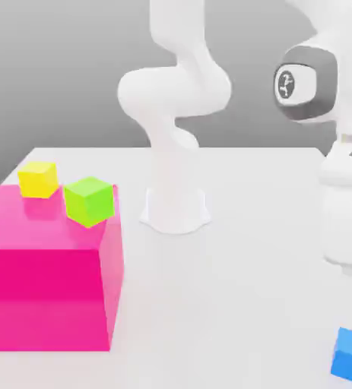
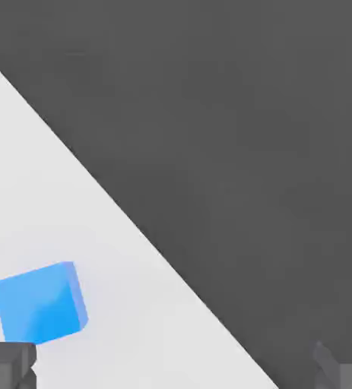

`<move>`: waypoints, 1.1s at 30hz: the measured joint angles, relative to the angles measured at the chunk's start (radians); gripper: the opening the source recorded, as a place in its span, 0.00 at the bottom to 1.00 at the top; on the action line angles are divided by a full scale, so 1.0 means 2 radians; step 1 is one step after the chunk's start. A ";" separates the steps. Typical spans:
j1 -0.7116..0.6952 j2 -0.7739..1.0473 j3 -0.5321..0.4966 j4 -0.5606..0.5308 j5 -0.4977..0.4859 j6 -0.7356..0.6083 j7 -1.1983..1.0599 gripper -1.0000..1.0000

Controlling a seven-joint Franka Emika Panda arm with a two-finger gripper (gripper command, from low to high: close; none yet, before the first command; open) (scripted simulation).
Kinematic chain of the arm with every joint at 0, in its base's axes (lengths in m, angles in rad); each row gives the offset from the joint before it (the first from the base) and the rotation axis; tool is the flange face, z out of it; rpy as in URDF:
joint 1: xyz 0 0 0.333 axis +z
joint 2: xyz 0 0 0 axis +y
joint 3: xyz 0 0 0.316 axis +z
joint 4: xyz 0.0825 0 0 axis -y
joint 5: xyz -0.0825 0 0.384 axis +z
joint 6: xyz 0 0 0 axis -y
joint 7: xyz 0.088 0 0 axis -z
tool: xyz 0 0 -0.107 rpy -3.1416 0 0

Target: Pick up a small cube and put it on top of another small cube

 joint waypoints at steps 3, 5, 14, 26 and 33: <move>0.013 0.055 0.010 0.001 -0.014 0.015 -0.018 0.50; 0.022 0.092 0.013 0.003 -0.025 0.029 -0.025 0.50; 0.043 0.174 -0.008 0.019 -0.051 0.087 -0.011 0.00; -0.021 0.039 -0.053 0.008 -0.013 -0.032 0.039 0.00; -0.115 -0.048 -0.142 0.009 -0.003 -0.114 0.142 0.00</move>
